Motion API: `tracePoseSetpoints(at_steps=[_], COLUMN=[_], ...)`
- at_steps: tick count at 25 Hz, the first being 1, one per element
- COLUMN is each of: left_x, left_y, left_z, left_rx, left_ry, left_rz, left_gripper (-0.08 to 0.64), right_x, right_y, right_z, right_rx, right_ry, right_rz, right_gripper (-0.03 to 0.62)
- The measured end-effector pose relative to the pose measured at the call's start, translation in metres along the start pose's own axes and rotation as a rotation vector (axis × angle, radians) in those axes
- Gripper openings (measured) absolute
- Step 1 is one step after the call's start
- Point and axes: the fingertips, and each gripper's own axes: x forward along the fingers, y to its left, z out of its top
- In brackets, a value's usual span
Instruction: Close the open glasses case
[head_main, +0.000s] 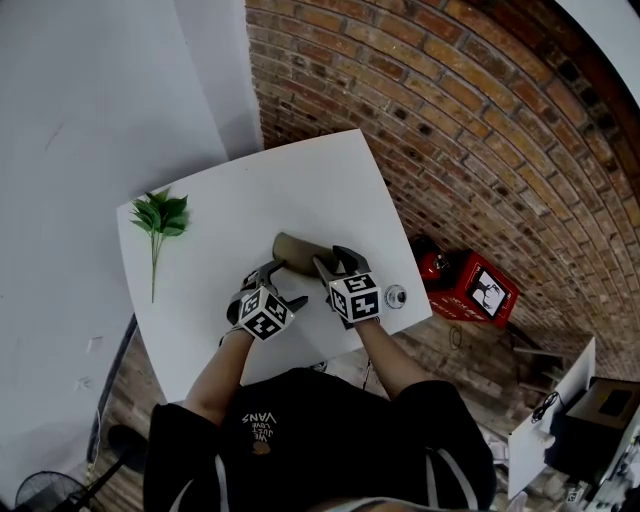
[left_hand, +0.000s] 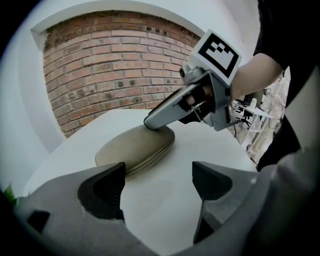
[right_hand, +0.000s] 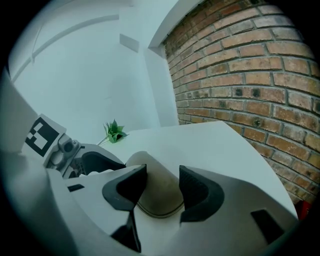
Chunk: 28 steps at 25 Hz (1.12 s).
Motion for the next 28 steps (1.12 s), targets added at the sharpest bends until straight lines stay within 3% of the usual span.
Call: tracePoseSetpoints(at_steps=[6, 11, 22, 28], left_x=[-0.001, -0.002, -0.016, -0.036], left_y=[0.001, 0.0, -0.002, -0.003], left_z=[0.001, 0.001, -0.002, 0.004], left_rx=[0.002, 0.02, -0.006, 0.005], left_ry=[0.008, 0.028, 0.009, -0.029], left_rz=[0.008, 0.031, 0.069, 0.133], left_gripper=[0.408, 0.408, 0.422, 0.411], right_x=[-0.001, -0.004, -0.025, -0.048], right_y=[-0.002, -0.008, -0.005, -0.001], right_z=[0.001, 0.002, 0.0, 0.001], right_rx=[-0.017, -0.035, -0.003, 0.005], right_ry=[0.01, 0.029, -0.003, -0.049], right_rz=[-0.002, -0.015, -0.016, -0.015], right_gripper=[0.196, 0.239, 0.239, 0.22])
